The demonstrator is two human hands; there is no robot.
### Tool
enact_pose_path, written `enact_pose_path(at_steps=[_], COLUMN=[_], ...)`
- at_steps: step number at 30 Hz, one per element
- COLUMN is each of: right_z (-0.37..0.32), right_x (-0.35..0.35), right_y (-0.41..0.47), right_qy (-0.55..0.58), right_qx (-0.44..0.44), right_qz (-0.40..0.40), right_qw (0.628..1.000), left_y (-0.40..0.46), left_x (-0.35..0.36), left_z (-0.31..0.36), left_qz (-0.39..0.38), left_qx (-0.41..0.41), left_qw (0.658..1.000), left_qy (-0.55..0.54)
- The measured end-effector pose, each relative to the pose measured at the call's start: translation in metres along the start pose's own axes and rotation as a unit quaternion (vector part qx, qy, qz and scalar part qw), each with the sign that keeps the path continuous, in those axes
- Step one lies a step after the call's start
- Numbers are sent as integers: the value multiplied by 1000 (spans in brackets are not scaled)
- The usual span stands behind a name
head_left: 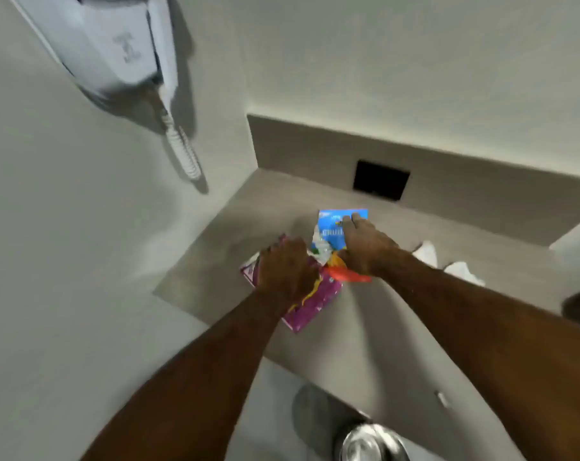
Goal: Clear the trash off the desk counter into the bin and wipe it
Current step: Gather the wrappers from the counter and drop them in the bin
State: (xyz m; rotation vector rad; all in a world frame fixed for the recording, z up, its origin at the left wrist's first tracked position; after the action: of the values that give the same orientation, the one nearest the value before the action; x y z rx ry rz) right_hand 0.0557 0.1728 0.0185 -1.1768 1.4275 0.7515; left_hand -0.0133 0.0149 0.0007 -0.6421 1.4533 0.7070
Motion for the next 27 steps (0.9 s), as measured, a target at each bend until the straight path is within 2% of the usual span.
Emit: enact_pose_path(at_steps=[1,3,5,7,9,12,14,16,18,19,21,23,25,27], right_z=[3,9,9,10,11,9,3,-11,-32,-47,-78,-90,-81,-51], right_x=[18,43,58,65,61,53,45,38,48,63,101,169,248,327], right_y=[6,15,21,23,23,12,-8,-46,-111,-152,-230,-297,-339,-353], right_qy=[9,4,-55,-85,-55,2,63,135,197,247,361,414,438,442], right_qx=[16,32,8,-11,9,68,98,93,29,-7,-45,-9,96,251], right_qz=[-33,-88,-113,-98,-71,-63,-12,101,226,251,227,169,59,-62], right_qw=[999,996,992,991,996,996,993,981,954,936,903,894,892,859], left_y=[-4,-15,-25,-29,-32,-35,-45,-75,-128,-162,-229,-285,-326,-345], left_x=[18,46,63,70,66,55,37,14,3,2,12,55,124,204], left_z=[-3,-7,-12,-13,-17,-25,-31,-37,-46,-49,-47,-36,-21,1], left_qz=[-56,-106,-94,-71,-55,-76,-51,39,116,117,71,-1,-123,-243], left_qx=[-19,-42,-57,-55,-50,-69,-100,-89,-98,-123,-187,-231,-266,-280], left_qw=[998,993,994,996,996,989,977,966,941,927,905,888,853,814], left_qy=[-13,-21,-10,-18,-55,-105,-182,-240,-302,-335,-377,-399,-432,-448])
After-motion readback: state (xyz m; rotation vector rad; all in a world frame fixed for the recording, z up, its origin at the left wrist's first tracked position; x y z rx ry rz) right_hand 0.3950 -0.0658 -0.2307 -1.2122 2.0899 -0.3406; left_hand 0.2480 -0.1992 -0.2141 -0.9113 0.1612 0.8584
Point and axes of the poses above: each hand's wrist, its own y-axis towards the middle knuckle, its own x-axis out of the palm, z = x × y, the point moved 2 cm from there along y, towards the middle knuckle, and after that the axes turned 8 degrees about -x, right-handed, at the moved point
